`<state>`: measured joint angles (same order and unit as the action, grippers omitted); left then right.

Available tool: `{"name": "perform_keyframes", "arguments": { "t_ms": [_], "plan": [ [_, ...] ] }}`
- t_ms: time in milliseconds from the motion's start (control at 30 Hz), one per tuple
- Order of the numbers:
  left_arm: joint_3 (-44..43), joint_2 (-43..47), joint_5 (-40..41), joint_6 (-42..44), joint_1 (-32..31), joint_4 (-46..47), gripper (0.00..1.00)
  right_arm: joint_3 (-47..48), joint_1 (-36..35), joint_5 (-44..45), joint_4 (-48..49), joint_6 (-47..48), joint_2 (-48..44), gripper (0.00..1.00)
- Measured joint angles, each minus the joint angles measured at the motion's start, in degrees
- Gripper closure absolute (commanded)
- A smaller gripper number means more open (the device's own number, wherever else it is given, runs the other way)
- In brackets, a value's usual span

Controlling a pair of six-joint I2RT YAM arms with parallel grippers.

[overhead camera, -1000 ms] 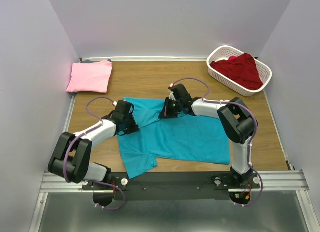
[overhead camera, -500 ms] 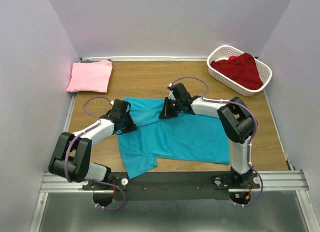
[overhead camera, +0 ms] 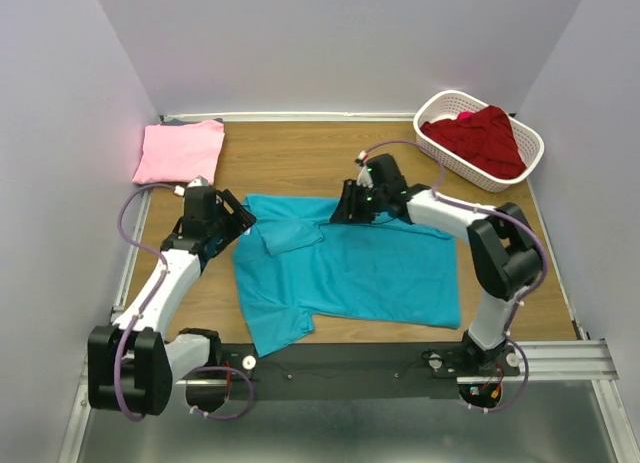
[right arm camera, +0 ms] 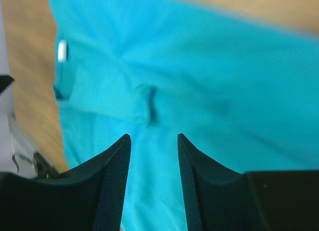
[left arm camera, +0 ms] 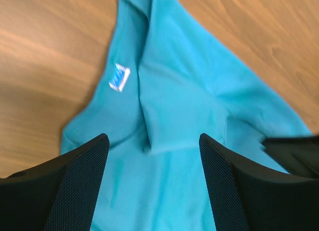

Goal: Fold and stack the t-shirts
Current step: Fold the tshirt

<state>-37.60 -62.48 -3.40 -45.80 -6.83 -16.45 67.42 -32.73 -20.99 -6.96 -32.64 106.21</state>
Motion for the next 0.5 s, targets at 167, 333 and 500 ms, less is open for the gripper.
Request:
{"name": "perform_keyframes", "arguments": {
  "t_ms": [167,333,500],
  "plan": [
    [-4.87,-10.88,0.39,3.80,1.53,4.68,0.31,-3.45,12.20,0.22,0.48,1.86,-6.45,0.50],
    [-9.84,-20.72,0.39,6.54,1.90,7.56,0.32,-5.79,23.08,1.14,0.39,4.17,-7.78,0.51],
    [-14.08,-28.94,0.13,8.09,2.01,9.81,0.40,-7.34,27.98,1.46,0.37,5.09,-7.78,0.52]
  ]
}}
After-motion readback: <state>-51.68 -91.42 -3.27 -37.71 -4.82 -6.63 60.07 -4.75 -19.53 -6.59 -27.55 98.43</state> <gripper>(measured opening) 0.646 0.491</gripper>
